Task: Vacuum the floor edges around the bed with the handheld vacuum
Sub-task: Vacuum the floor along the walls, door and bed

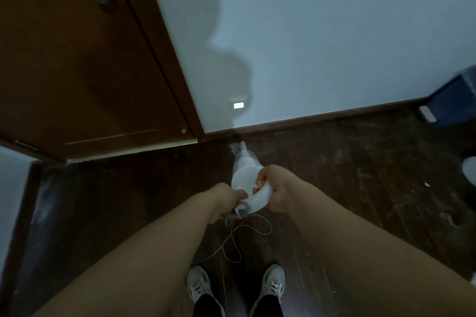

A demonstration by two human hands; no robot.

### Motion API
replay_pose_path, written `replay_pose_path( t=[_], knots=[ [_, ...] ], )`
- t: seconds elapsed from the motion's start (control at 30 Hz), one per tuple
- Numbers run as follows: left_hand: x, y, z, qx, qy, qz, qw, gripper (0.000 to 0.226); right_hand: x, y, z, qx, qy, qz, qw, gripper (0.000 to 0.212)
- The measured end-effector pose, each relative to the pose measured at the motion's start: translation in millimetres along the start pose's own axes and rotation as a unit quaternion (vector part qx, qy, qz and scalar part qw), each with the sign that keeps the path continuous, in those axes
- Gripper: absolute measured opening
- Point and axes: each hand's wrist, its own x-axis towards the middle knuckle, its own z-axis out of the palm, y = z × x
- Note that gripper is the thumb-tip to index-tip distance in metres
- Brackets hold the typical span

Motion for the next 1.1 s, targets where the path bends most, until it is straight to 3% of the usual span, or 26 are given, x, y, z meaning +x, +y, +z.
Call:
replay_pose_path(
  t=[0.5,0.7,1.1],
  knots=[
    [-18,-46,-31,-0.009,0.013,-0.008,1.0,0.035,-16,24,47,-0.012,-0.028,0.021,0.999,0.058],
    [-18,-38,-12,-0.021,-0.003,-0.006,1.0,0.025,-17,24,28,-0.003,-0.003,0.018,1.0,0.052],
    [-10,8,31,-0.007,-0.025,0.012,1.0,0.028,-14,3,-31,0.016,0.012,0.016,1.0,0.041]
  ],
)
